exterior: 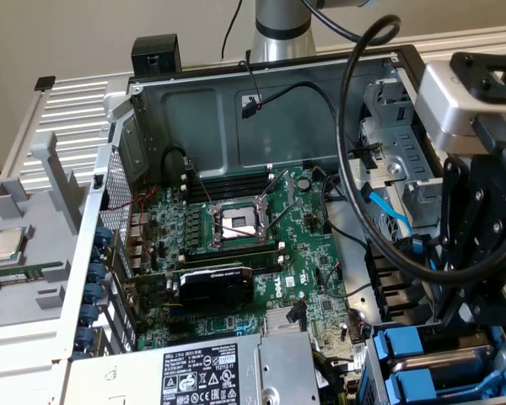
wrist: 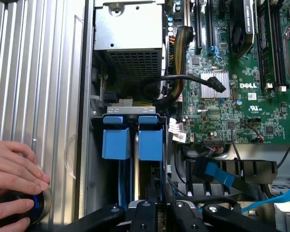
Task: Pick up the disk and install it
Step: 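Insert the first disk wire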
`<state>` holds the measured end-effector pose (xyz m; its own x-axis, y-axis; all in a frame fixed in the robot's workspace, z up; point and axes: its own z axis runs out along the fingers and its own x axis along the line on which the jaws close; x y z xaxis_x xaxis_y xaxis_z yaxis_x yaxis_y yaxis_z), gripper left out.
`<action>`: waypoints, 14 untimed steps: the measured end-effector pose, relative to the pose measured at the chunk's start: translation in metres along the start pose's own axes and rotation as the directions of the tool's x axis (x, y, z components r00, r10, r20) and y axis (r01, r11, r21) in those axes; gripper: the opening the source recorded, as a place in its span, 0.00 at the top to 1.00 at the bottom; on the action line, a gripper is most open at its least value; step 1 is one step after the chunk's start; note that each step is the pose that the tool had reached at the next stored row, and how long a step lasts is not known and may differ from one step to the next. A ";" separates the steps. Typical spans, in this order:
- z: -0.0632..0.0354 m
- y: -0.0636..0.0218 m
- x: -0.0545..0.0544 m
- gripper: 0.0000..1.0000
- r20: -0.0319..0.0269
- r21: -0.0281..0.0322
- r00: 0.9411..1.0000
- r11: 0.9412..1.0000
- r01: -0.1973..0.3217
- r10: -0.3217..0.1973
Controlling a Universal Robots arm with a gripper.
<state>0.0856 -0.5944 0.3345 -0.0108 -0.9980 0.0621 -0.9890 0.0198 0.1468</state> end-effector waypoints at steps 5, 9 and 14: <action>-0.0001 -0.0007 0.000 0.83 0.000 0.000 1.000 1.000 0.000 0.000; -0.0001 -0.0008 0.000 0.83 0.000 0.000 1.000 1.000 0.000 0.000; 0.0000 -0.0008 0.000 0.83 0.000 0.000 1.000 1.000 0.000 0.000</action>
<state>0.0863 -0.5945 0.3344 -0.0107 -0.9980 0.0621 -0.9890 0.0197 0.1468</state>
